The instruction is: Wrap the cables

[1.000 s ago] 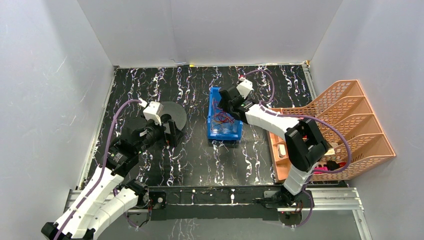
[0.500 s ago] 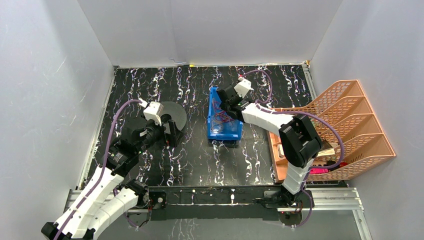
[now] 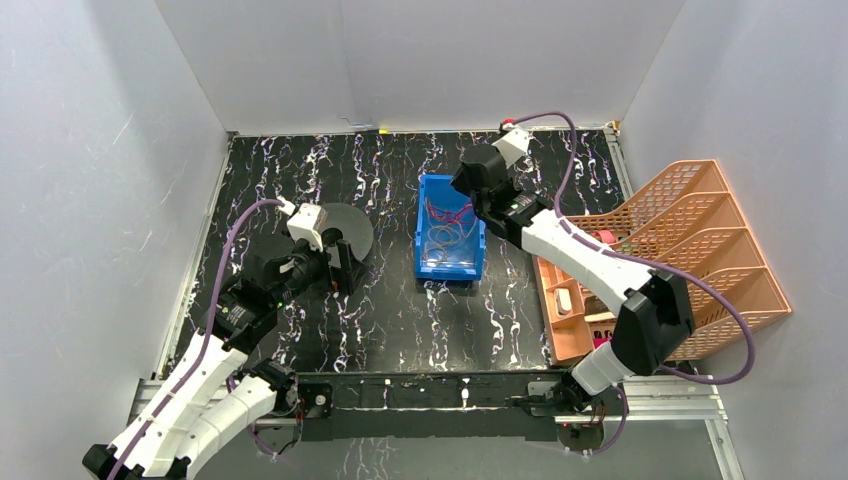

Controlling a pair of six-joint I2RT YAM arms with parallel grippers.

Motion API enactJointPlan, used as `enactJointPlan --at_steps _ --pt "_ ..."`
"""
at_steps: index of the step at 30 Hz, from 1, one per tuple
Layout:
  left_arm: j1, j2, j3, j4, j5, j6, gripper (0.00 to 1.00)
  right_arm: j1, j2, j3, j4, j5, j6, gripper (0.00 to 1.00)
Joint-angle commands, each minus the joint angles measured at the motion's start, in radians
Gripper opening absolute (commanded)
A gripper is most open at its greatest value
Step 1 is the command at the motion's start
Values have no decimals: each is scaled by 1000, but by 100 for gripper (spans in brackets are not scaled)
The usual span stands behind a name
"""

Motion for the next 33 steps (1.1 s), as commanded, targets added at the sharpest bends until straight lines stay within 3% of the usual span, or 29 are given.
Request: enactJointPlan --at_steps 1,27,33 --pt "-4 -13 -3 -2 -3 9 98 0 -83 55 66 -8 -51 0" --pt "-4 -4 -3 13 -13 1 98 0 -159 330 89 -276 -110 0" --pt "-3 47 86 28 24 21 98 -1 -158 383 86 -320 -105 0"
